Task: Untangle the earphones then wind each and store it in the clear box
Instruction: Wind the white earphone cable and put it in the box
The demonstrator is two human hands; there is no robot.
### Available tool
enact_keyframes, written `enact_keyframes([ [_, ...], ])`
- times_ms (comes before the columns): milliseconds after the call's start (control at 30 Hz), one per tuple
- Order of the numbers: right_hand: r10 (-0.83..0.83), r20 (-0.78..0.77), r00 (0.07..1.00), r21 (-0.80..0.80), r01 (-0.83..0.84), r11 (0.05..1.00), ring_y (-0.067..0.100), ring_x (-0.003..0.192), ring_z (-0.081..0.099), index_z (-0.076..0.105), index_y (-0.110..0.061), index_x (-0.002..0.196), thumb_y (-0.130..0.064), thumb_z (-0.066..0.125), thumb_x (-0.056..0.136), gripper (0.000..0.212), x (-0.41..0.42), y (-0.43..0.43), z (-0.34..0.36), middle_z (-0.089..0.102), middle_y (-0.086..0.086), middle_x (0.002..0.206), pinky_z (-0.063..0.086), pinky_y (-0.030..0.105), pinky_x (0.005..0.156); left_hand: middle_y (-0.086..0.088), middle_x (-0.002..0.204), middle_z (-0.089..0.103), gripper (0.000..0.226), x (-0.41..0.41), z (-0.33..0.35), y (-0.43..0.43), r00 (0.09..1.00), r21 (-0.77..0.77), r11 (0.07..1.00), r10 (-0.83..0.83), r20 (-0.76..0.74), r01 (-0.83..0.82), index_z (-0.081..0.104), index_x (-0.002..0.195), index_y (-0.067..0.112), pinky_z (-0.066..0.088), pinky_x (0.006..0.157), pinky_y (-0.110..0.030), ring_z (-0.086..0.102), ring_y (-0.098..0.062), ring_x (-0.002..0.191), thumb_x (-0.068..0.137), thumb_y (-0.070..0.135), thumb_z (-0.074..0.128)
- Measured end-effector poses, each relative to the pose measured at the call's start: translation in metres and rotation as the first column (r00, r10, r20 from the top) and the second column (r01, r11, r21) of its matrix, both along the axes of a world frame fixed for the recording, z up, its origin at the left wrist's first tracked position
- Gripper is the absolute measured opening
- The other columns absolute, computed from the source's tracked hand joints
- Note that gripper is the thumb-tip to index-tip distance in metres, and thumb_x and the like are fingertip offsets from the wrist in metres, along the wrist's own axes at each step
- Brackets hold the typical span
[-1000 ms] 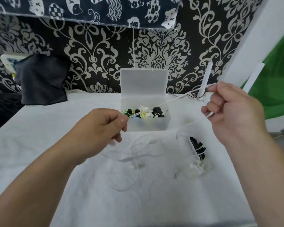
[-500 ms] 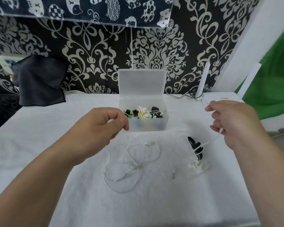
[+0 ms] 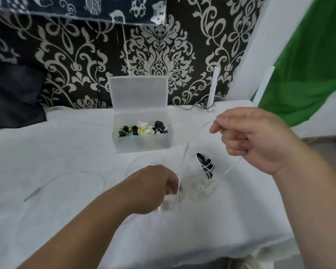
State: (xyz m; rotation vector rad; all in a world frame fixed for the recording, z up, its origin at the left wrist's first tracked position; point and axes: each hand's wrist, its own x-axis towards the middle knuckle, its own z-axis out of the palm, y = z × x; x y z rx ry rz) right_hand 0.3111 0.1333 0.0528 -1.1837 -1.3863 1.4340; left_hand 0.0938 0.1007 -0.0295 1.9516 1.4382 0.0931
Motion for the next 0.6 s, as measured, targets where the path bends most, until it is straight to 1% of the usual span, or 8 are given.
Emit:
enact_keyframes([
  [33, 0.051, 0.005, 0.999, 0.002, -0.051, 0.999, 0.013, 0.044, 0.019, 0.072, -0.010, 0.062, -0.018, 0.074, 0.071, 0.013, 0.002, -0.001, -0.001, 0.025, -0.001, 0.049, 0.019, 0.024, 0.047, 0.012, 0.100, 0.073, 0.047, 0.005, -0.002, 0.002, 0.998, 0.020, 0.998, 0.054, 0.023, -0.054, 0.071, 0.103, 0.028, 0.056, 0.083, -0.022, 0.068, 0.000, 0.088, 0.088, -0.005, 0.040],
  [100, 0.121, -0.032, 0.992, -0.001, -0.121, 0.993, 0.015, 0.044, 0.027, 0.072, -0.008, 0.060, -0.013, 0.067, 0.074, 0.016, 0.007, -0.003, -0.001, 0.030, 0.001, 0.048, 0.027, 0.025, 0.046, 0.010, 0.090, 0.073, 0.035, 0.016, -0.006, 0.007, 0.984, 0.045, 0.986, 0.156, 0.081, -0.160, 0.067, 0.096, 0.027, 0.055, 0.068, -0.016, 0.070, -0.001, 0.069, 0.092, 0.001, 0.045],
  [167, 0.159, -0.076, 0.984, -0.007, -0.160, 0.987, 0.016, 0.044, 0.031, 0.071, -0.006, 0.059, -0.012, 0.062, 0.074, 0.019, 0.012, -0.004, 0.001, 0.034, 0.002, 0.048, 0.027, 0.025, 0.046, 0.010, 0.086, 0.073, 0.022, 0.026, -0.011, 0.011, 0.979, 0.117, 0.974, 0.183, 0.089, -0.192, 0.067, 0.093, 0.028, 0.050, 0.061, -0.012, 0.065, 0.003, 0.060, 0.095, 0.012, 0.052],
  [267, 0.219, -0.054, 0.974, -0.035, -0.221, 0.975, 0.012, 0.045, 0.021, 0.071, -0.006, 0.061, -0.014, 0.060, 0.075, 0.020, 0.016, -0.005, 0.003, 0.028, -0.003, 0.047, 0.017, 0.023, 0.047, 0.011, 0.096, 0.069, 0.009, 0.041, -0.019, 0.013, 0.996, 0.261, 0.962, 0.074, 0.049, -0.085, 0.071, 0.098, 0.031, 0.051, 0.079, -0.024, 0.063, -0.004, 0.084, 0.093, 0.031, 0.064],
  [333, 0.252, 0.008, 0.968, -0.061, -0.251, 0.966, 0.012, 0.046, 0.016, 0.074, -0.008, 0.065, -0.019, 0.062, 0.078, 0.021, 0.017, -0.006, 0.004, 0.024, -0.005, 0.049, 0.013, 0.023, 0.047, 0.010, 0.104, 0.063, 0.020, 0.052, -0.026, 0.012, 0.998, 0.257, 0.966, -0.021, 0.057, 0.006, 0.070, 0.105, 0.031, 0.049, 0.086, -0.031, 0.060, -0.010, 0.096, 0.089, 0.042, 0.069],
  [433, 0.252, 0.078, 0.965, -0.068, -0.247, 0.967, 0.012, 0.046, 0.015, 0.075, -0.010, 0.066, -0.024, 0.073, 0.080, 0.019, 0.016, -0.007, 0.006, 0.024, -0.005, 0.049, 0.014, 0.023, 0.045, 0.009, 0.110, 0.053, 0.036, 0.064, -0.036, 0.008, 0.996, 0.274, 0.958, -0.075, -0.041, 0.084, 0.061, 0.111, 0.034, 0.047, 0.088, -0.034, 0.051, -0.012, 0.102, 0.082, 0.053, 0.071],
  [533, 0.185, 0.114, 0.976, -0.063, -0.178, 0.982, 0.014, 0.047, 0.017, 0.075, -0.011, 0.068, -0.028, 0.068, 0.081, 0.023, 0.015, -0.006, 0.007, 0.023, -0.003, 0.050, 0.018, 0.023, 0.044, 0.006, 0.106, 0.052, 0.026, 0.067, -0.037, 0.003, 0.993, 0.356, 0.929, -0.079, -0.085, 0.104, 0.054, 0.106, 0.030, 0.049, 0.085, -0.035, 0.050, -0.015, 0.099, 0.086, 0.042, 0.067],
  [600, 0.129, 0.127, 0.983, -0.058, -0.123, 0.991, 0.015, 0.047, 0.021, 0.075, -0.008, 0.069, -0.021, 0.065, 0.090, 0.026, 0.013, -0.003, 0.004, 0.025, 0.000, 0.051, 0.021, 0.023, 0.045, 0.006, 0.102, 0.055, 0.016, 0.064, -0.035, 0.001, 0.994, 0.368, 0.924, -0.077, -0.080, 0.101, 0.054, 0.101, 0.027, 0.051, 0.082, -0.036, 0.053, -0.016, 0.094, 0.089, 0.033, 0.062],
])
